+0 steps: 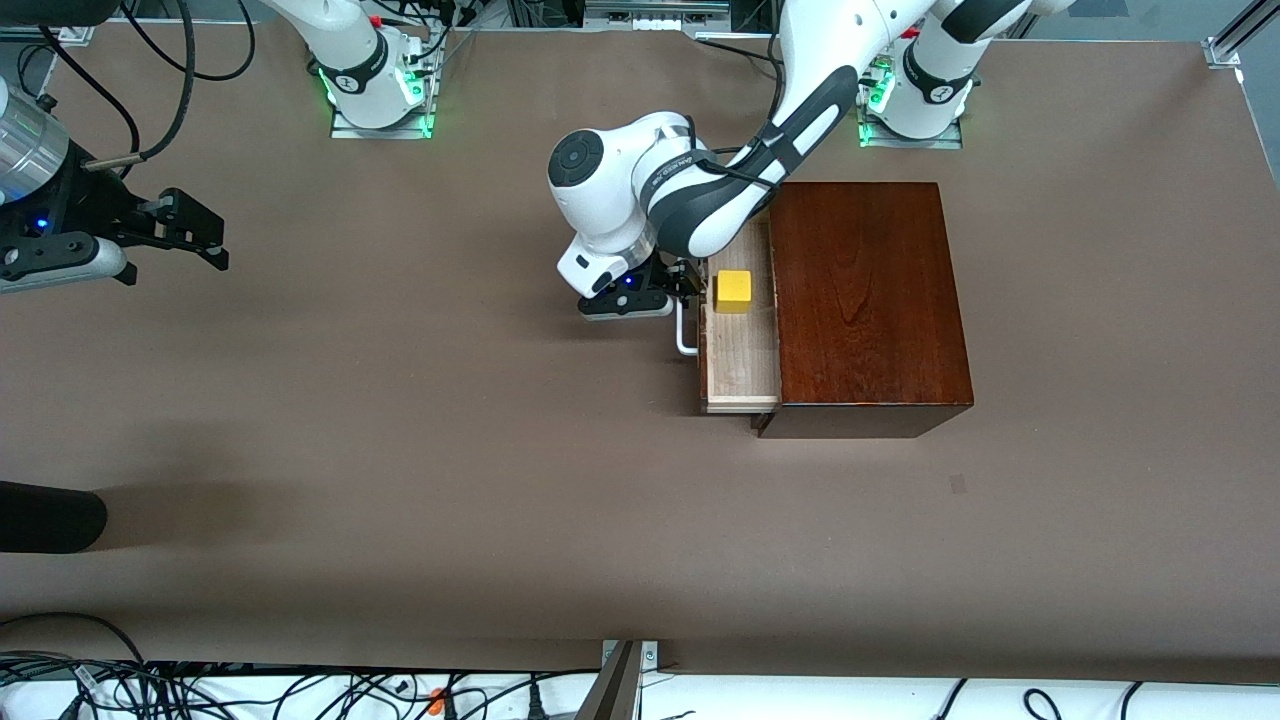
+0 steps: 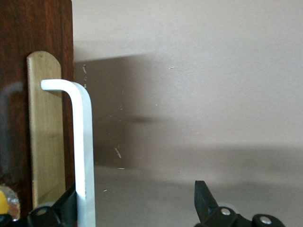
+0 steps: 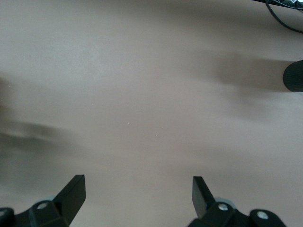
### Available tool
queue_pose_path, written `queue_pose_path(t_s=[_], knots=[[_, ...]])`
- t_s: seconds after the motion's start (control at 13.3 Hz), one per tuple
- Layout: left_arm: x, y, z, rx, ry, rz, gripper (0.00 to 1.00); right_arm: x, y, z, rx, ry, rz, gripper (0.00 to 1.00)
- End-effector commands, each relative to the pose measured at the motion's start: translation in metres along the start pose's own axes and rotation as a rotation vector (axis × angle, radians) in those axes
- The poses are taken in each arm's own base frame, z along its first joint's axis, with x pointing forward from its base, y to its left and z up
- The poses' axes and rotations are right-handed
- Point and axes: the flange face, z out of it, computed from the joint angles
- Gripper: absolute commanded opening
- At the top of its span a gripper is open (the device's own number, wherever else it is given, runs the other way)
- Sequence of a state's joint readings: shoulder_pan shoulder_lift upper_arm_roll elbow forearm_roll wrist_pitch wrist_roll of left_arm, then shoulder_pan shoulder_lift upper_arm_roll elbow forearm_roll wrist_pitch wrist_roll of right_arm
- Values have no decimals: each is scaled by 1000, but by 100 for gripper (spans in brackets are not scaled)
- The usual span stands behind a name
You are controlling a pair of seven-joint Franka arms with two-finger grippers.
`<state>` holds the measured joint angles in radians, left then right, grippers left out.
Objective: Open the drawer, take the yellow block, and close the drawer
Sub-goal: 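Pull the drawer handle outward with the left gripper, opening the drawer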
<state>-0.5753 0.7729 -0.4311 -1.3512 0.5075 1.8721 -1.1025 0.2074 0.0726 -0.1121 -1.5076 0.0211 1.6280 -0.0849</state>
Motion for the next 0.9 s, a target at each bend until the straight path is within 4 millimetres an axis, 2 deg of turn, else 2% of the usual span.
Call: queue_pose_path(t_s=[0.0,0.38,0.82], knots=[[-2,32,-17,-58,23,-16,100,1,3,-3,1,6,7,100],[-4,45,-27,-85,39,-15,100,1,3,-3,2,6,7,100],[1,54,-27,-110,43,-32,100,1,5,-3,0,6,10,100]])
